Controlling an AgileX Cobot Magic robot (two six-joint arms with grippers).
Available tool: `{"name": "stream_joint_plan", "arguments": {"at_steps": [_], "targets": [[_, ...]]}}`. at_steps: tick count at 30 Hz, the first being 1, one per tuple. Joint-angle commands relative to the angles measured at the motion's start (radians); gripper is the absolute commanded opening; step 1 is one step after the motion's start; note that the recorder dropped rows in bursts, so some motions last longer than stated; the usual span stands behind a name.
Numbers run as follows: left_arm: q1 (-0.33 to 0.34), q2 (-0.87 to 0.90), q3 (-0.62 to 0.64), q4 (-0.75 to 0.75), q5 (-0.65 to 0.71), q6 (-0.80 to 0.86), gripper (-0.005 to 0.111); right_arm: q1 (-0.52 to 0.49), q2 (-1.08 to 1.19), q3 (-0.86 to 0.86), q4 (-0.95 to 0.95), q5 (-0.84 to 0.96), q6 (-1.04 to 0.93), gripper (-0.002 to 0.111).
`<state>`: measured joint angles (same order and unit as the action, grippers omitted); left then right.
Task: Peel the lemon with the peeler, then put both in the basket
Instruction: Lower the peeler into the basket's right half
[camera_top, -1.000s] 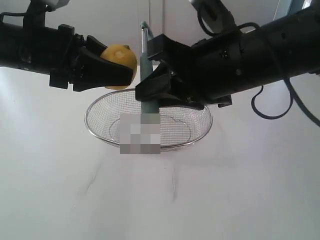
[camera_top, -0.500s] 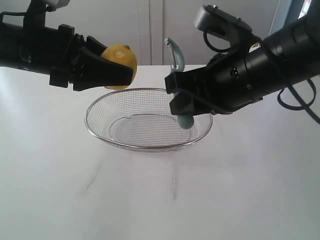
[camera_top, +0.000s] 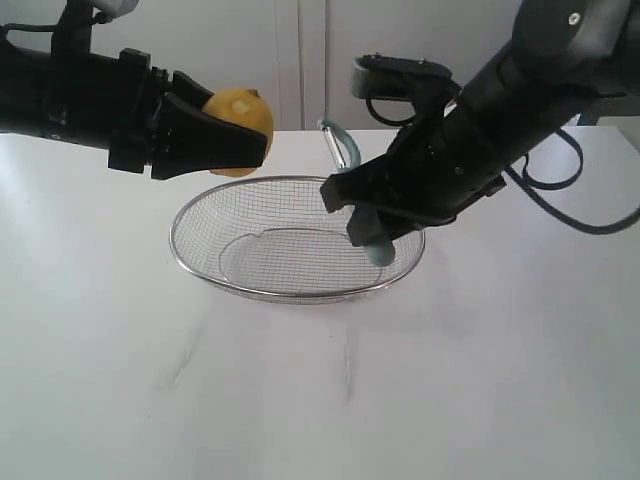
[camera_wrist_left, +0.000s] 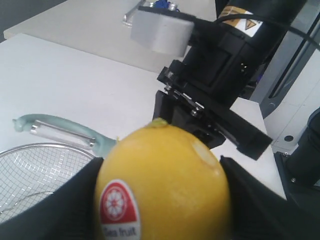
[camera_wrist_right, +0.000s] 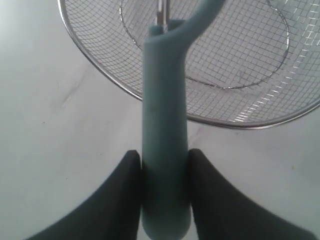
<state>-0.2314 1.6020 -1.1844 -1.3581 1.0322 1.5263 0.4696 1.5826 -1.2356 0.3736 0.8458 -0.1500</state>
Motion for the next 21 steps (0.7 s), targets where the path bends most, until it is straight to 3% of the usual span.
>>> {"name": "stream_joint_plan", "arguments": {"at_steps": [1,14,21], "targets": [[-0.003,-0.007,-0.002,-0.023,0.012,-0.008,0.000,-0.005,0.063,-0.071,-0.071,0.066,0.002,0.000],[-0.003,-0.007,-0.002,-0.023,0.010,-0.008,0.000,-0.013,0.247,-0.262,-0.299,0.209,0.022,0.000],[-0.003,-0.007,-0.002,-0.023,0.010,-0.008,0.000,-0.013,0.341,-0.374,-0.324,0.267,0.020,0.000]]}}
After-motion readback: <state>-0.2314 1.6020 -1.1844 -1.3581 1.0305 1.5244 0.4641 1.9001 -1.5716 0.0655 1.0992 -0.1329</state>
